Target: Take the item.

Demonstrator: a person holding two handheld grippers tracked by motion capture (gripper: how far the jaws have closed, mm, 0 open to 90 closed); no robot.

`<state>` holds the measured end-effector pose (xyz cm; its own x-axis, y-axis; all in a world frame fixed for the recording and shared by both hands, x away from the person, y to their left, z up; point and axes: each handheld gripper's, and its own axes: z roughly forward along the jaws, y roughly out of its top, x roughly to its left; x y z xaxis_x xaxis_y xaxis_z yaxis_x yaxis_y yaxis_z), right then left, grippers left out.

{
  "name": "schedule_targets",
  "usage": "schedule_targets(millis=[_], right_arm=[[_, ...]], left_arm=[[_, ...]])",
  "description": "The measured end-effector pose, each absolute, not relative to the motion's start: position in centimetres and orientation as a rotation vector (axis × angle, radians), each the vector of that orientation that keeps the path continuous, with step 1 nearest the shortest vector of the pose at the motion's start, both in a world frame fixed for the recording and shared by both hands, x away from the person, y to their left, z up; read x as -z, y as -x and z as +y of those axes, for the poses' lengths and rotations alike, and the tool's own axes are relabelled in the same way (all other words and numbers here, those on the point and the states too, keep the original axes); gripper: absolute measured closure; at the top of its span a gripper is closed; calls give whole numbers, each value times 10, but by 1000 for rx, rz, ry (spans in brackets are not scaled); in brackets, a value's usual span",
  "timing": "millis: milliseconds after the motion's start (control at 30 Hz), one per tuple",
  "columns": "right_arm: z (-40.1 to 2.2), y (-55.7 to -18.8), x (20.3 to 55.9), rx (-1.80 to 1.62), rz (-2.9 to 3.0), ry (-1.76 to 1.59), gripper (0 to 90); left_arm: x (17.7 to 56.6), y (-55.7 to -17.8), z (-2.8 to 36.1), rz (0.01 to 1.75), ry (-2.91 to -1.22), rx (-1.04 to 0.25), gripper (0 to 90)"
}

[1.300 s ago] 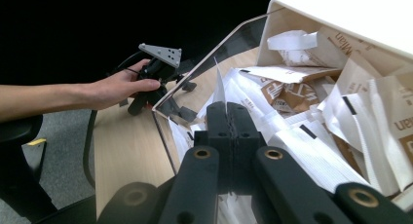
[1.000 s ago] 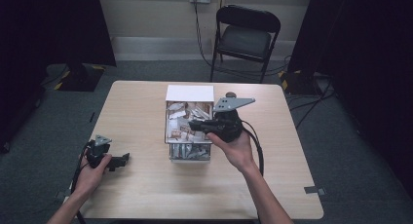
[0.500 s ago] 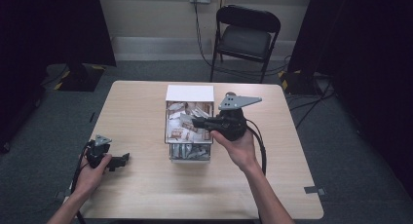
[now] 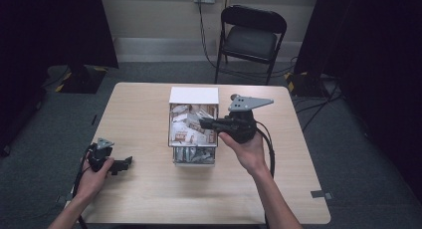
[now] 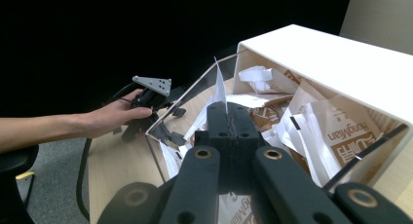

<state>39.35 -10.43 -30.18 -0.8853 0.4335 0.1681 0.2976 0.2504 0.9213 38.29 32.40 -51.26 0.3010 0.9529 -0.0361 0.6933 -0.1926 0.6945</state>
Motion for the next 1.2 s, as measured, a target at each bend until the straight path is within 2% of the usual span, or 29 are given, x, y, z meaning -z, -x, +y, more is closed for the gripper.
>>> schedule_targets(millis=[1200], right_arm=[[-153, -378, 270, -1732, 2231, -733, 900]], left_arm=[[513, -383, 324, 1460, -1962, -549, 0]])
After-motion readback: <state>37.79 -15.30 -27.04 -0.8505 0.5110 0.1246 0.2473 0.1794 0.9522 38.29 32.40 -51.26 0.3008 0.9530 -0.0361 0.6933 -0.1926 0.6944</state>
